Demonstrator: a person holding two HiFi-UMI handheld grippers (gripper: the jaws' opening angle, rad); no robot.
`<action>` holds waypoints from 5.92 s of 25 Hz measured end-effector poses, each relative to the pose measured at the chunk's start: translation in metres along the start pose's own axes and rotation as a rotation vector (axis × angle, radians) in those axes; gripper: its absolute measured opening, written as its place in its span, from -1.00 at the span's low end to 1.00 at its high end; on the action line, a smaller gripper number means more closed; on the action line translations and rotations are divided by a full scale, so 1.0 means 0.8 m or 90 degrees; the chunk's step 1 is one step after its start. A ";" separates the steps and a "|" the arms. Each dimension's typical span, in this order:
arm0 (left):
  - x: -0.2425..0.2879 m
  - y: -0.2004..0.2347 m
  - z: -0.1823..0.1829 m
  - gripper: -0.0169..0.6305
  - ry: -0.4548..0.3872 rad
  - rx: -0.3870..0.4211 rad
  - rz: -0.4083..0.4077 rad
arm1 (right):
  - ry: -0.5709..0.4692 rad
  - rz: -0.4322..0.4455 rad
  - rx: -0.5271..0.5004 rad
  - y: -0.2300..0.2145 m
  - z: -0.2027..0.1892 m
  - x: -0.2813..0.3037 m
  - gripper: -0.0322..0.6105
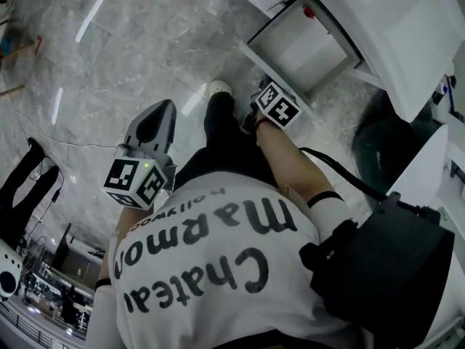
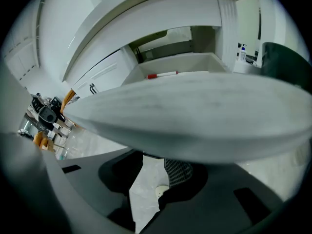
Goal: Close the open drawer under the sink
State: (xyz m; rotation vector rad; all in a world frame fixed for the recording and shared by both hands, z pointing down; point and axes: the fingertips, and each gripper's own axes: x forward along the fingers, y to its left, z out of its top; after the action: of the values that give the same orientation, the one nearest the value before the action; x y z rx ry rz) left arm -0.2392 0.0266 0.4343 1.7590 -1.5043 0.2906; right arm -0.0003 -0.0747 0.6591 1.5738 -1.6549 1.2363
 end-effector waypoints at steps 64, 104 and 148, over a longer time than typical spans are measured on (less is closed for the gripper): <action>0.044 -0.005 0.062 -0.92 0.017 0.114 -0.058 | 0.042 -0.051 0.025 0.007 0.008 -0.001 -0.51; 0.056 0.040 0.069 -0.92 -0.042 0.096 -0.017 | -0.093 -0.095 0.021 -0.026 0.148 0.029 -0.51; 0.060 0.060 0.062 -0.92 -0.044 0.090 0.012 | -0.142 -0.110 0.035 -0.037 0.189 0.048 -0.50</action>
State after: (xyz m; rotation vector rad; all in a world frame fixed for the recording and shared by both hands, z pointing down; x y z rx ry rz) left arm -0.2855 -0.0419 0.4508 1.8837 -1.5836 0.3562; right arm 0.0528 -0.2222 0.6343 1.9041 -1.5877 1.0567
